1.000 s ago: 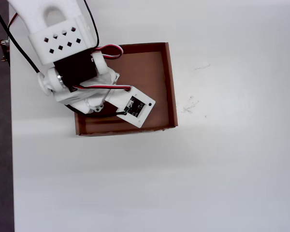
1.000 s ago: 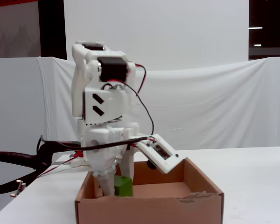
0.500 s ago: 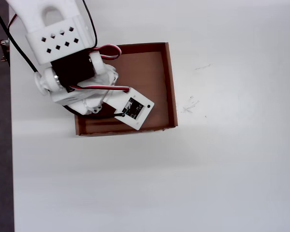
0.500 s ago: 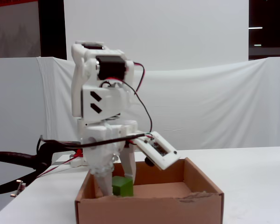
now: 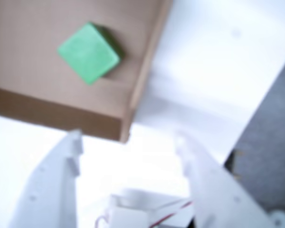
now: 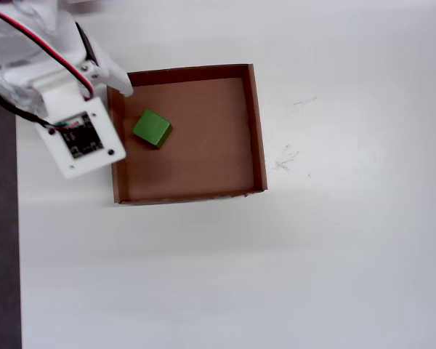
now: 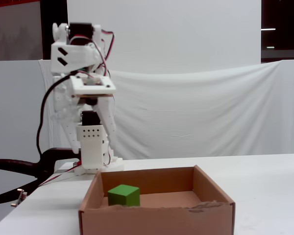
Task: Grasp a green cube and put it in a box.
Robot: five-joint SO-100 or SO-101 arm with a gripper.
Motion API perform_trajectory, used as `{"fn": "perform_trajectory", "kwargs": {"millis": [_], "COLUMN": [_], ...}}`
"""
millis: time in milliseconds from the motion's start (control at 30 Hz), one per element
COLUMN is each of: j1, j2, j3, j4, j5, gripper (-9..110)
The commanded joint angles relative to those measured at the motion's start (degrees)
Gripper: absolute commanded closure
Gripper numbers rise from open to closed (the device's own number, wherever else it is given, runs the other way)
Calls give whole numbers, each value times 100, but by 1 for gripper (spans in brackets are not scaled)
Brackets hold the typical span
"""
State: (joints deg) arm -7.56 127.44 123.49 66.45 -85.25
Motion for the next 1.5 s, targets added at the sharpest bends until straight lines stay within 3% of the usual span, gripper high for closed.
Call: {"fn": "perform_trajectory", "kwargs": {"millis": [0, 167, 567, 867, 1467], "j1": [589, 1204, 1529, 1371, 1081], "j2": [1512, 3340, 5458, 5502, 5502], "j3": [1072, 2698, 4597, 4685, 4685], "j4": [141, 193, 246, 387, 387], "j5": [149, 387, 738, 1415, 1415], "gripper": [74, 74, 74, 75, 75]}}
